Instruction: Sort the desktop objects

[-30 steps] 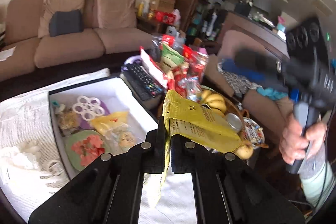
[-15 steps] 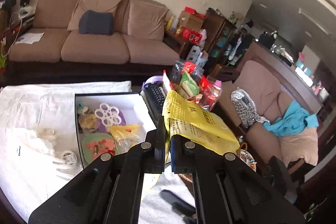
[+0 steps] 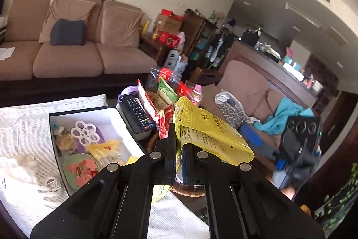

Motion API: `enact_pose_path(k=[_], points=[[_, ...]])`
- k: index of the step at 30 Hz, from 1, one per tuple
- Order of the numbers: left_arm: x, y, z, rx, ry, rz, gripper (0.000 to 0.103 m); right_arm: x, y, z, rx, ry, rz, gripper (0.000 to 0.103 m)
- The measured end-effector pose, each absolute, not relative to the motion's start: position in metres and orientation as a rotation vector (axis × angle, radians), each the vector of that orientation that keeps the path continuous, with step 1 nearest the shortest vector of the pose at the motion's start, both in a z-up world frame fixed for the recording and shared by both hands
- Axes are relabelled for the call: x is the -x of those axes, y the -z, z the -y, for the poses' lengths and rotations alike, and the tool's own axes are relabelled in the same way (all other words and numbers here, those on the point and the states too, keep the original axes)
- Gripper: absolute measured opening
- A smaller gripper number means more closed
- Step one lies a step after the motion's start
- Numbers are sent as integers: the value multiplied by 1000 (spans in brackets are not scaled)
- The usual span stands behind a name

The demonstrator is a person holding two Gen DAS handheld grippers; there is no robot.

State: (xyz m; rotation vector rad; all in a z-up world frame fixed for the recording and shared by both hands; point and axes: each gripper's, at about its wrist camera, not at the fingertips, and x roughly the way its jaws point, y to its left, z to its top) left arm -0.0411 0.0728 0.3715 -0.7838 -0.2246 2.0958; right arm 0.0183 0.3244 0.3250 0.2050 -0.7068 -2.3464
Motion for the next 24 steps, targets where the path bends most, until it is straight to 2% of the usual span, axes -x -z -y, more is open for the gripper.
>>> enact_pose_path(k=[7,10,11,12,14,20,23,24], points=[[20,-360,-93,726,-2003,66,3,35,-341,-335,-451,2053,752,83],[8,-354,-99,709,-1966,10,3,45,-342,-318,-580,1981,682,73],[5,-352,-100,707,-1960,0,3,44,-343,-313,-603,1969,647,60],[4,-350,-100,706,-1959,-5,3,42,-342,-307,-630,1969,614,55],[1,-349,-98,700,-1945,0,3,39,-337,-302,-672,1960,591,55],[-1,-349,-83,678,-1896,41,3,30,-319,-310,-695,1818,685,54],[-4,-350,-82,678,-1896,14,3,20,-318,-307,-675,1813,653,42],[-5,-350,-81,677,-1891,6,3,17,-320,-306,-678,1829,632,42]])
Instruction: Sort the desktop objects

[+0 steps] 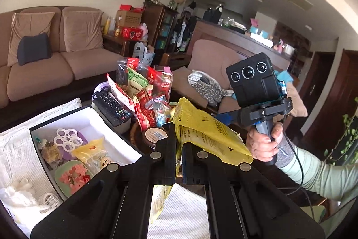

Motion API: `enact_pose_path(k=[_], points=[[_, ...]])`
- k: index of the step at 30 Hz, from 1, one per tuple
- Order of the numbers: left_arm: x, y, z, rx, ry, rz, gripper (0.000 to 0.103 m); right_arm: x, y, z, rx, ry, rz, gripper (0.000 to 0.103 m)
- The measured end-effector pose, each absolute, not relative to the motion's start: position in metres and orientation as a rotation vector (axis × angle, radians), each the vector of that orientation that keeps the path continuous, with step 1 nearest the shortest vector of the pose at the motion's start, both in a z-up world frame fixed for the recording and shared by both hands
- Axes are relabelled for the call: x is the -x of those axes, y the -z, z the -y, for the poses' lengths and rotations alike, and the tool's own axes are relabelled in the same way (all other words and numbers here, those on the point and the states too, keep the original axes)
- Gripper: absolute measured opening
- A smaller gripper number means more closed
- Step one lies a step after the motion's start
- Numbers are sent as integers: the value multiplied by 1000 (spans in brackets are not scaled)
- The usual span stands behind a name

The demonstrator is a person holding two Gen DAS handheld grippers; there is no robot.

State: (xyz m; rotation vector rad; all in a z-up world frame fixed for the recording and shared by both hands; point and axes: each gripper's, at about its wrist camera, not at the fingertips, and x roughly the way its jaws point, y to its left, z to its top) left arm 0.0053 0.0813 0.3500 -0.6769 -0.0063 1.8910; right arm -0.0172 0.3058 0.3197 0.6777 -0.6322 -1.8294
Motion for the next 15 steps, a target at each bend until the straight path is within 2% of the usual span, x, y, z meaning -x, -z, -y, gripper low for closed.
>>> enact_pose_path(k=[15], points=[[-18,-354,-66,635,-1842,-1,3,-12,-318,-313,-637,1700,675,42]])
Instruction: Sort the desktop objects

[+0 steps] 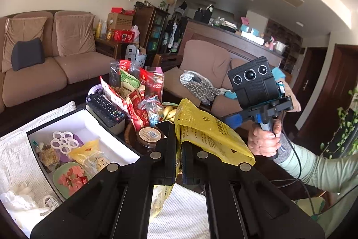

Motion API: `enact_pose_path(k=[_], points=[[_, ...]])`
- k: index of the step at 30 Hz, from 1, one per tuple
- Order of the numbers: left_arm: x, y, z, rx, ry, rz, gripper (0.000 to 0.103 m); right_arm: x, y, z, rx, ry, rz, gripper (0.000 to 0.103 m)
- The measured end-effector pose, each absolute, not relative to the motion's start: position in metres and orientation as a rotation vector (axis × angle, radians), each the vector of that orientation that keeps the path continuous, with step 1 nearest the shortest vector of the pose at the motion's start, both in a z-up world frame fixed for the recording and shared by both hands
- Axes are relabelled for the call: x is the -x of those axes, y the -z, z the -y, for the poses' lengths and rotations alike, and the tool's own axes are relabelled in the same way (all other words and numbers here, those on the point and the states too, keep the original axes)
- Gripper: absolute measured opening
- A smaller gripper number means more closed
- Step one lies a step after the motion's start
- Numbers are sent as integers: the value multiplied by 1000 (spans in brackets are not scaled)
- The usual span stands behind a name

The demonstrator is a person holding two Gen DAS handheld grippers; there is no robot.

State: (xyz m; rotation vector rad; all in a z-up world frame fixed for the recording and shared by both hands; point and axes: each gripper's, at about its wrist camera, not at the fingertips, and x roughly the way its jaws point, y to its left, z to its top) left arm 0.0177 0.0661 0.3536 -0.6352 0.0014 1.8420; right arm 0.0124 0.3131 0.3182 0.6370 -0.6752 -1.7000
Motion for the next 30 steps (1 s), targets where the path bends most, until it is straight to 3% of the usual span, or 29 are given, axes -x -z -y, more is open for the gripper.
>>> enact_pose_path(k=[8,23,26,30], points=[[-26,-355,-63,598,-1814,-33,4,-13,-317,-311,-621,1579,768,42],[-45,-346,-73,546,-1732,-190,4,11,-316,-288,-651,1583,761,42],[-41,-346,-70,550,-1772,-159,11,3,-331,-277,-606,1711,621,11],[-31,-341,-62,572,-1780,-109,18,-7,-345,-268,-545,1860,519,9]])
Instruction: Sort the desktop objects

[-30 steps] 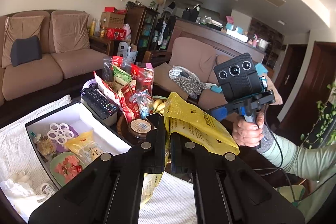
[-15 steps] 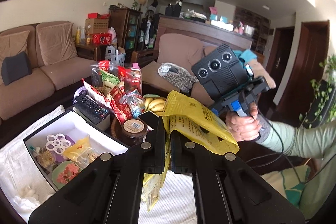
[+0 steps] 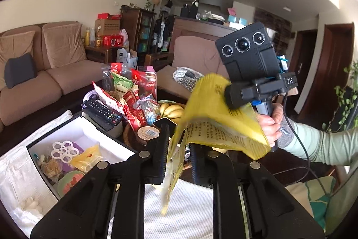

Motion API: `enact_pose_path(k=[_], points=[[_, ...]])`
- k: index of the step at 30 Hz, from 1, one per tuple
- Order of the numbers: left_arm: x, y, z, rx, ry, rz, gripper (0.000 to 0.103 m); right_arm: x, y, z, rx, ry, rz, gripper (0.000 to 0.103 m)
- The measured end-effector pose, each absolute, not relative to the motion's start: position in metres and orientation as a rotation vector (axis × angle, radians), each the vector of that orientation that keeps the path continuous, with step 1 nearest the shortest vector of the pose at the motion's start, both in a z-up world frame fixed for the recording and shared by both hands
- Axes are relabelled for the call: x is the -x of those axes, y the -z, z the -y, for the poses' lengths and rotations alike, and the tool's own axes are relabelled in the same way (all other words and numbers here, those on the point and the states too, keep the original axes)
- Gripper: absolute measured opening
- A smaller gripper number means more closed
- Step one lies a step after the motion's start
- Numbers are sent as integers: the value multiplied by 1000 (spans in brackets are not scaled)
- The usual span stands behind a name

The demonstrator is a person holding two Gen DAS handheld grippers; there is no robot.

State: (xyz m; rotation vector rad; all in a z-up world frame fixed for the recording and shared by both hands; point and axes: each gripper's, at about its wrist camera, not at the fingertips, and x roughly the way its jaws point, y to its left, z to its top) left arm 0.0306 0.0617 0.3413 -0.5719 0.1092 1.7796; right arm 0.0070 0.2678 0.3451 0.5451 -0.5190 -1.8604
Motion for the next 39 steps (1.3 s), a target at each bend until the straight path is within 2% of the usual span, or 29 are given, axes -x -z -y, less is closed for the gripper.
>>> enact_pose_path(k=[1,2,4,6,10,13,19,23,26,28,29,30,31,39], points=[[-29,-339,-60,591,-1782,-112,30,-8,-349,-269,-521,1890,511,9],[-28,-336,-58,611,-1786,-111,56,-10,-354,-270,-496,1911,506,9],[-28,-332,-48,620,-1776,-73,82,-11,-365,-273,-464,1939,493,9],[-31,-333,-28,593,-1711,29,82,-15,-376,-271,-440,1983,423,8],[-23,-346,-1,544,-1683,210,96,-24,-382,-259,-443,2017,298,7],[-8,-354,0,567,-1669,285,96,-27,-373,-253,-453,2017,284,7],[-25,-364,-24,479,-1703,71,96,-22,-364,-255,-472,1958,362,6],[-54,-360,-45,391,-1731,-168,96,-18,-371,-253,-474,1884,361,6],[-62,-353,-64,409,-1669,-251,96,-12,-375,-253,-471,1865,353,6],[-61,-347,-76,420,-1678,-288,92,-6,-378,-254,-466,1858,349,6],[-58,-345,-80,424,-1668,-291,64,-3,-380,-256,-462,1865,347,6],[-55,-342,-86,439,-1661,-297,43,1,-381,-257,-462,1878,344,6],[-49,-340,-92,462,-1670,-302,11,6,-383,-258,-465,1894,339,6],[36,-337,-121,605,-1731,-190,11,77,-382,-268,-501,2083,322,7]])
